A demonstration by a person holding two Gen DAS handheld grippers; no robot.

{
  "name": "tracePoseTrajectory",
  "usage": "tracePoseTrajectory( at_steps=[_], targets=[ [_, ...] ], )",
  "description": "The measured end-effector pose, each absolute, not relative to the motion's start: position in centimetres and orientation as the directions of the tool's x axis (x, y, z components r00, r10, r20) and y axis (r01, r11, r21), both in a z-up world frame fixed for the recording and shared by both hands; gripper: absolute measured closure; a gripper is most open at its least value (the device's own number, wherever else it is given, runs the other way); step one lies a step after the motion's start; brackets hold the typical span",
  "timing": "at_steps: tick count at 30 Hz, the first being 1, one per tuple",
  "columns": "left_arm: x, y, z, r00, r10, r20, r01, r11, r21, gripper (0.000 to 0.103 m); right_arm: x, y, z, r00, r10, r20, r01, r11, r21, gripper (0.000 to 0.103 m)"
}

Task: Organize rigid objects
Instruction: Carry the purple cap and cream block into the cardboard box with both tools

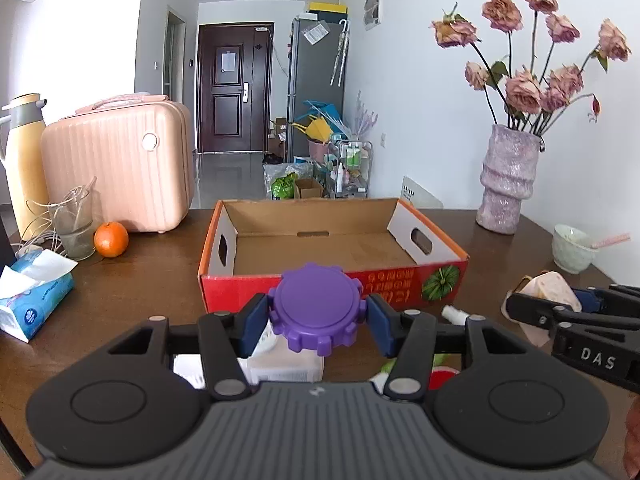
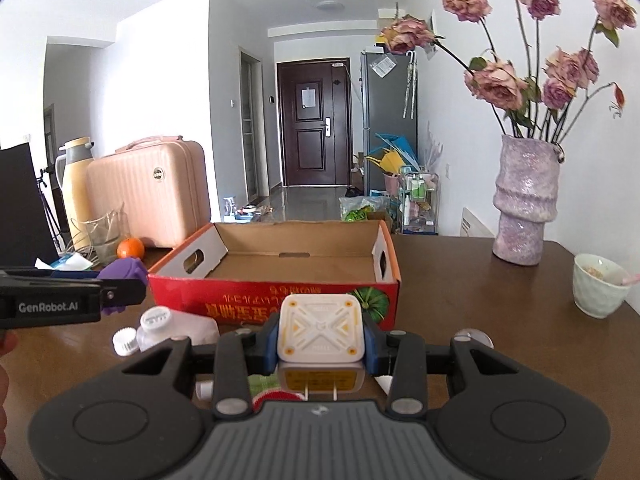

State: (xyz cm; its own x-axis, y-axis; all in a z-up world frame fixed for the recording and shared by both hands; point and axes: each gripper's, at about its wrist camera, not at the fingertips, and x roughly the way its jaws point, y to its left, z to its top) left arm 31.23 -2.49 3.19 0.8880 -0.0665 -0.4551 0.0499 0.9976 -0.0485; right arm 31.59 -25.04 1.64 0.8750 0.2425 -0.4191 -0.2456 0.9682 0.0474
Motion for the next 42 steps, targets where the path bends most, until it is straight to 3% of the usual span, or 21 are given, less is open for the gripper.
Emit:
tracePoseTrajectory(
  at_steps=[27,42],
  targets=[
    [41.6,-2.1,3.5,0.889,0.001,-0.457,-0.043,0.996,-0.081,0.048,43.6,-21.7,3.4,0.873,0.243,-0.422,-0.257,0.966,0.025,0.065],
    [48.5,-1.5,2.8,0.859,0.067,-0.508,-0.113,0.992,-0.060,0.048,50.0,-20.7,2.2,0.847,0.217,-0.486,-0.241,0.970,0.012,0.065]
  ],
)
